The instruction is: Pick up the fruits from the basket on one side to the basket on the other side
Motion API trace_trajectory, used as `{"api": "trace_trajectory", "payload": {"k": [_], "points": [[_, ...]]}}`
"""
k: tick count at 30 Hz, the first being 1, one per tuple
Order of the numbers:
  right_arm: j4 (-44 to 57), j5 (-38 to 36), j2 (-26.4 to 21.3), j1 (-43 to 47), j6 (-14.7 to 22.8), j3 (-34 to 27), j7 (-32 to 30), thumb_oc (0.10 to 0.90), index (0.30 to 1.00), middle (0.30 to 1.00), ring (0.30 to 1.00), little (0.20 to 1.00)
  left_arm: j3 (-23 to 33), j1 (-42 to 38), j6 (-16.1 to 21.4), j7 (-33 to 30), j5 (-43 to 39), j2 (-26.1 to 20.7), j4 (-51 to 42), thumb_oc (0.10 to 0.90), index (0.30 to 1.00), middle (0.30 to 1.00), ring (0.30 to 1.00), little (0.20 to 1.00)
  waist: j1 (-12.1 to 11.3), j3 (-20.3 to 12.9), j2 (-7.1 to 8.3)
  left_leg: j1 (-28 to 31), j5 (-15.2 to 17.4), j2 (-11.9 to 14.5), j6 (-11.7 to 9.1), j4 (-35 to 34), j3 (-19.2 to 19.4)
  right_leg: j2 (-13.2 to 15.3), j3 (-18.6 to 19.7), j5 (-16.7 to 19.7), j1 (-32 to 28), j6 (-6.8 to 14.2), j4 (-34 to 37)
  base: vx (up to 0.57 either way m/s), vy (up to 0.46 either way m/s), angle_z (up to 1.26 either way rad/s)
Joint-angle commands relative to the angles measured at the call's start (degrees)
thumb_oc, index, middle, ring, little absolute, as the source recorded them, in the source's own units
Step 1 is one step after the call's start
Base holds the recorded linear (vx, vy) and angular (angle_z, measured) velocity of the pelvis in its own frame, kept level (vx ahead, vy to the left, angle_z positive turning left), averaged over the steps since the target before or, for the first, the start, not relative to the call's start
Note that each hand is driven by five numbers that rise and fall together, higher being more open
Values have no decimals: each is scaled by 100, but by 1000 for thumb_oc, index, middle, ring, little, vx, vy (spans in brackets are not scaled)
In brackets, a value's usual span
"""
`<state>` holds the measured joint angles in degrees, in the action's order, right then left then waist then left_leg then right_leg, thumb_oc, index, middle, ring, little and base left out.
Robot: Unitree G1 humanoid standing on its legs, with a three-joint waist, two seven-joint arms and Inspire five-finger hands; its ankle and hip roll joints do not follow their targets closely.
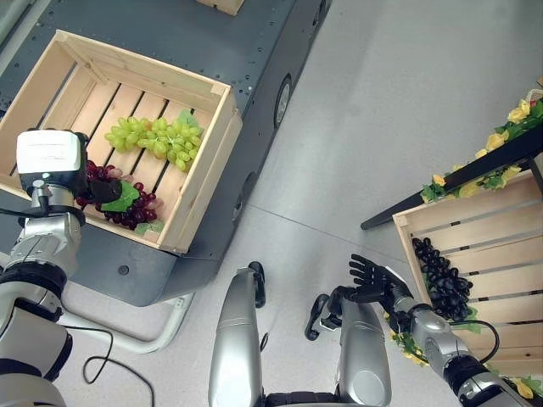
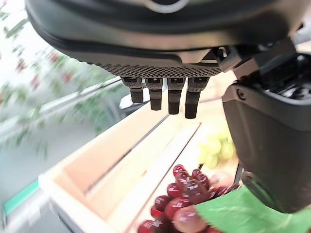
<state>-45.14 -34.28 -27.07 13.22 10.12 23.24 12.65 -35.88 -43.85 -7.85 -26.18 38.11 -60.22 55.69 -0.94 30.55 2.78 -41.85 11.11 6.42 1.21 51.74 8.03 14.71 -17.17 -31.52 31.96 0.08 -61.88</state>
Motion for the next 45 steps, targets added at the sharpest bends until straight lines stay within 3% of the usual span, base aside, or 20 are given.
{"api": "trace_trajectory", "payload": {"k": [1, 5, 10, 15, 21, 22, 24, 27, 31, 32, 34, 42, 45], "points": [[122, -280, -440, -151, 487, -212, 301, 800, 900, 900, 900, 900, 129, -587, -784, -30, 926, -1031, 107, 800, 900, 900, 900, 900, -33, -75, -191, 900, 989, -116, 343, -134, 412, -39, 41, 1024, 126, -31, 563, 5, 39, -2], [123, -280, -474, -131, 480, -206, 317, 800, 900, 900, 900, 900, 112, -507, -955, 318, 1425, -1121, 121, 800, 900, 900, 900, 900, -39, -75, -221, 855, 1000, -119, 336, -108, 405, -31, 50, 1008, 161, -31, 546, 14, 37, -1], [146, -265, -532, -75, 468, -241, 383, 800, 900, 900, 900, 900, 158, -400, -1334, 1210, 2516, -1280, 93, 800, 900, 900, 900, 900, -58, -75, -257, 767, 999, -122, 319, -92, 397, -17, 71, 1035, 245, -9, 536, 9, 36, 0], [124, -328, -591, -19, 415, -263, 450, 800, 900, 900, 900, 900, 98, -502, -1068, 1504, 2843, -1363, -2, 800, 900, 900, 900, 900, -80, -75, -239, 675, 1010, -107, 329, -75, 395, 13, 54, 1059, 347, 14, 490, 0, 0, 0], [180, -301, -560, -27, 365, -335, 417, 800, 900, 900, 900, 900, -19, -569, 343, 779, 2595, -1351, -126, 800, 900, 900, 900, 900, -79, -75, -203, 535, 997, -100, 324, -84, 389, 18, 32, 1078, 493, 34, 443, 0, 0, 0], [174, -298, -557, -30, 371, -340, 418, 800, 900, 900, 900, 900, -20, -565, 404, 751, 2581, -1353, -137, 800, 900, 900, 900, 900, -80, -75, -201, 528, 992, -97, 323, -90, 392, 17, 28, 1080, 500, 34, 446, 0, 0, 0], [157, -234, -568, -60, 396, -363, 375, 800, 900, 900, 900, 900, -69, -510, 1009, 410, 2312, -1374, -201, 800, 900, 900, 900, 900, -66, -75, -205, 431, 965, -79, 324, -113, 404, 15, 16, 1096, 606, 41, 443, -11, 17, 0], [178, -234, -617, -91, 394, -369, 359, 800, 900, 900, 900, 900, -147, -504, 1339, 92, 2130, -1397, -273, 800, 900, 900, 900, 900, -60, -75, -199, 337, 950, -60, 324, -109, 411, 28, 1, 1106, 696, 43, 432, 0, 0, 0], [133, -299, -714, -95, 445, -365, 410, 800, 900, 900, 900, 900, -359, -661, 2097, -237, 1964, -1417, -284, 800, 900, 900, 900, 900, -52, -75, -159, 156, 918, -18, 315, -100, 418, 20, -47, 1097, 842, 20, 428, 0, 0, 0], [132, -299, -712, -95, 446, -368, 411, 800, 900, 900, 900, 900, -370, -673, 2100, -237, 1963, -1417, -280, 800, 900, 900, 900, 900, -55, -75, -158, 153, 919, -17, 315, -98, 417, 20, -48, 1097, 844, 19, 427, -9, 15, 5], [106, -316, -759, -111, 512, -382, 444, 800, 900, 900, 900, 900, -514, -722, 2719, -242, 1663, -1432, -362, 800, 900, 900, 900, 900, -50, -75, -138, 12, 903, 11, 299, -64, 411, 19, -64, 1087, 961, 9, 408, -4, 11, 2], [119, -394, -902, -48, 487, -380, 436, 800, 900, 900, 900, 900, -791, -820, 3427, 543, 587, -1427, -664, 800, 900, 900, 900, 900, -74, -75, -127, -245, 891, 29, 283, -12, 389, 18, -91, 1026, 1166, -37, 370, 0, 0, 0], [85, -406, -932, -19, 473, -377, 467, 800, 900, 900, 900, 900, -831, -856, 3419, 689, 219, -1380, -671, 800, 900, 900, 900, 900, -78, -75, -113, -311, 902, 32, 285, 33, 376, 21, -97, 1006, 1216, -49, 338, 3, 6, 1]]}}
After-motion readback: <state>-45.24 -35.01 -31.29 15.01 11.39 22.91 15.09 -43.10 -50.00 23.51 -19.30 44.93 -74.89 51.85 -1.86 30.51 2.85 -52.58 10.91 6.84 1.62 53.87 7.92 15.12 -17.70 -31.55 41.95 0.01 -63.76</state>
